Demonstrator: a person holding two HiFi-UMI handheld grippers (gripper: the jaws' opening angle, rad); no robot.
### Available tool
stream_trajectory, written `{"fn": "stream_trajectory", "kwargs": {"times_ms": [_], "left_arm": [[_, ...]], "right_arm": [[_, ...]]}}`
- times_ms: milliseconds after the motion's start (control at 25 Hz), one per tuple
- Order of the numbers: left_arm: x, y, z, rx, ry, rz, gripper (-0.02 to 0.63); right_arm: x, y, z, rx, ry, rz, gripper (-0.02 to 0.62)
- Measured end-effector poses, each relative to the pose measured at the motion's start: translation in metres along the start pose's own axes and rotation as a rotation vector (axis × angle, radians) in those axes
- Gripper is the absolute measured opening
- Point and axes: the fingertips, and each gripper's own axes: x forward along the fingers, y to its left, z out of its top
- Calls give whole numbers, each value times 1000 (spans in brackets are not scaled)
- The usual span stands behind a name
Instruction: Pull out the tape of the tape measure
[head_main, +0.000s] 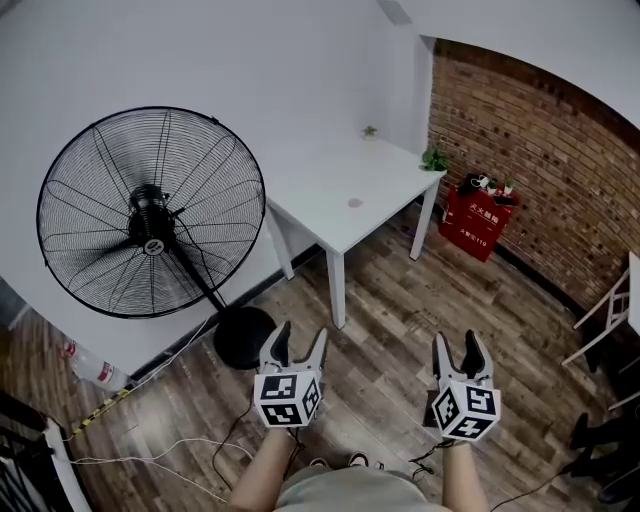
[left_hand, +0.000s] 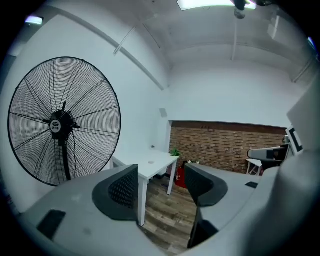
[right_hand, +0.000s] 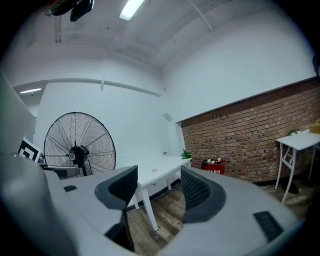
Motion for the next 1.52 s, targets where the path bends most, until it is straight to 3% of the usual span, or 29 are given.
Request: {"fn": "stream_trajectory", "kwargs": {"times_ms": [320, 720, 1000, 1520], "left_arm": [[16, -21, -4, 2, 30, 20, 268], [64, -13, -4, 6, 28, 38, 267], [146, 9, 3, -9, 46, 22, 267], [303, 54, 59, -37, 3, -24, 267]], "right_arm": [[12, -37, -4, 37, 25, 7, 265], [55, -47, -17, 80, 39, 35, 241], [132, -54, -6, 80, 40, 22, 247], [285, -65, 41, 64, 29, 6, 250]]}}
